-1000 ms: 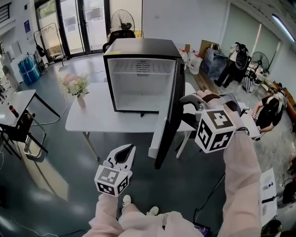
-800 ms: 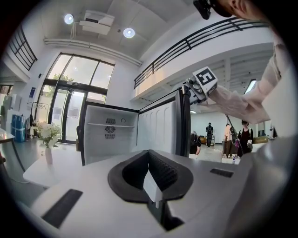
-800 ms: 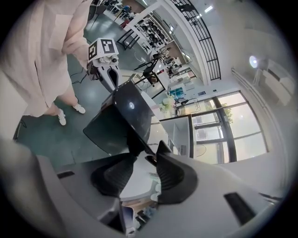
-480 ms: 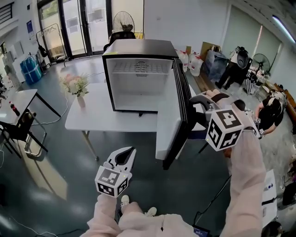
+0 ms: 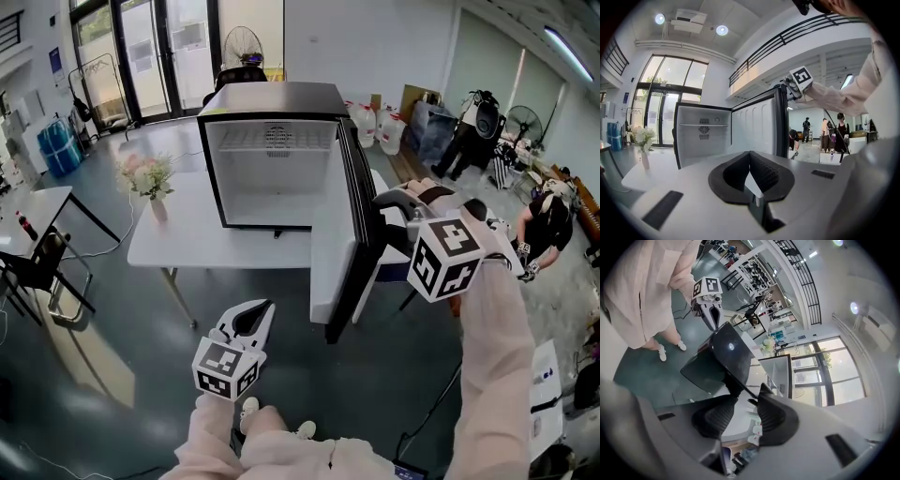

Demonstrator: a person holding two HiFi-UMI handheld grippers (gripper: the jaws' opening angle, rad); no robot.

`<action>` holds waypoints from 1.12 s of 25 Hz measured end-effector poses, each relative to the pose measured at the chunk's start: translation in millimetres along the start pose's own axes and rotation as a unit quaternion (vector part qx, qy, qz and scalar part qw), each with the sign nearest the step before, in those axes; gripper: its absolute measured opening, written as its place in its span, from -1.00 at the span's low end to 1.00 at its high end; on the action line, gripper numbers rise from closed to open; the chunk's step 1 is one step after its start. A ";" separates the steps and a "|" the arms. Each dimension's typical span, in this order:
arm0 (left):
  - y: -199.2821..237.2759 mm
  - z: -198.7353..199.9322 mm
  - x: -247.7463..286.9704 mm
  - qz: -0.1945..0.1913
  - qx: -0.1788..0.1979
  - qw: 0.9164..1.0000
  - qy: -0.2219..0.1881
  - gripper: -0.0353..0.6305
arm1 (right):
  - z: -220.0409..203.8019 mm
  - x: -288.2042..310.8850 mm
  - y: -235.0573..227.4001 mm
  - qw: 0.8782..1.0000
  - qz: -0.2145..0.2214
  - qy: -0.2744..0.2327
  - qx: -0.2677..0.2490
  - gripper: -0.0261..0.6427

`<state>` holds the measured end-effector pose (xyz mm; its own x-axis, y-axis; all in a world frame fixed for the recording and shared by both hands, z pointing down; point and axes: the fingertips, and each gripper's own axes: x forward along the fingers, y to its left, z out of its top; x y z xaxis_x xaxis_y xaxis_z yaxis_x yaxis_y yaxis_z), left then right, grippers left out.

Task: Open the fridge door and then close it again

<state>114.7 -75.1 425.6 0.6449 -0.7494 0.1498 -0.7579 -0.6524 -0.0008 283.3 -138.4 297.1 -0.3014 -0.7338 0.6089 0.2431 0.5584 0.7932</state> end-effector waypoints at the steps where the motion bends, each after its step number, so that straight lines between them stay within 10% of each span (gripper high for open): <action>1: -1.6 0.0 0.0 -0.001 0.000 1.000 0.000 -0.86 | -0.4 -1.1 0.3 1.000 0.000 0.000 -0.001 -0.49; 28: 56.8 4.8 1.7 -0.001 -0.051 0.999 -0.008 -0.86 | 43.9 22.8 -21.5 0.999 0.003 -0.011 -0.037 -0.52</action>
<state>73.2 -113.9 421.1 0.6470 -0.7507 0.1335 -0.7624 -0.6394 0.0994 230.8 -150.1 294.4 -0.3188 -0.7216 0.6146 0.3125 0.5321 0.7869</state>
